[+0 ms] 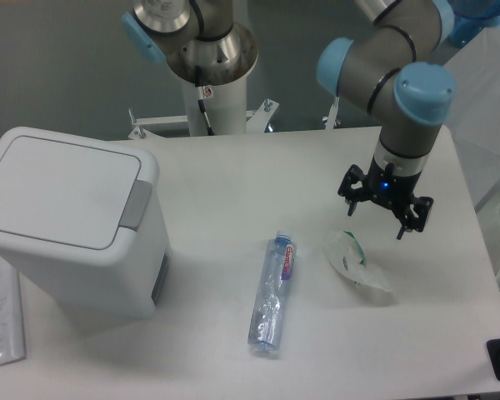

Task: Open the trash can
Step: 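Move the open gripper from above the plastic cup toward the trash can lid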

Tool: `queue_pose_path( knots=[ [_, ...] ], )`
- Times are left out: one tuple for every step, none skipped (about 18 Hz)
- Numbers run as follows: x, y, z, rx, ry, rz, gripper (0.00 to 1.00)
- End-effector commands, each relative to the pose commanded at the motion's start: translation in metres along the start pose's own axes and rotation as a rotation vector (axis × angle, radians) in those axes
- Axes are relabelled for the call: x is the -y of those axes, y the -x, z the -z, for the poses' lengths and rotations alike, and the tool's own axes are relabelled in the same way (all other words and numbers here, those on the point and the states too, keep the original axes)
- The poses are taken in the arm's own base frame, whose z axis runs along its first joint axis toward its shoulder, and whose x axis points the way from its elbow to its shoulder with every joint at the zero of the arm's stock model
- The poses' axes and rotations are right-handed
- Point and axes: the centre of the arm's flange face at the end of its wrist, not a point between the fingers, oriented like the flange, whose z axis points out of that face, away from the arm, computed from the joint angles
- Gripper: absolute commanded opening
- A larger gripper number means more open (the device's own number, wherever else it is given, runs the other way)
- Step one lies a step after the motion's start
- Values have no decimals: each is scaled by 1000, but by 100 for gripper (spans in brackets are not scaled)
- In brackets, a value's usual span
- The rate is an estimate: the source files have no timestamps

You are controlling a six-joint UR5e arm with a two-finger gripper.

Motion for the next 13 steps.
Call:
queue_pose_path(
  knots=[
    [7,-6,7,7,-8,29,100],
    [19,-16,13,11,-13,57,100],
    [31,-21,20,17,-22,102,100],
    [45,-25,28,26,-34,142,100],
    [59,-33,34,23,-40,173,100],
    [70,-39,39,18,-43,204,100],
    [82,-45,45,10,-46,237,100],
    [94,-53,51,0,-51,270,100],
    [106,-59,59,-2,-57,297,100],
    [119,-67,67,-6,-63,316,100],
    [130,-75,74,-16,-74,332,100],
    [140,-82,80,-32,-84,352,100],
    [148,-89,85,-44,-92,369,100]
  ],
)
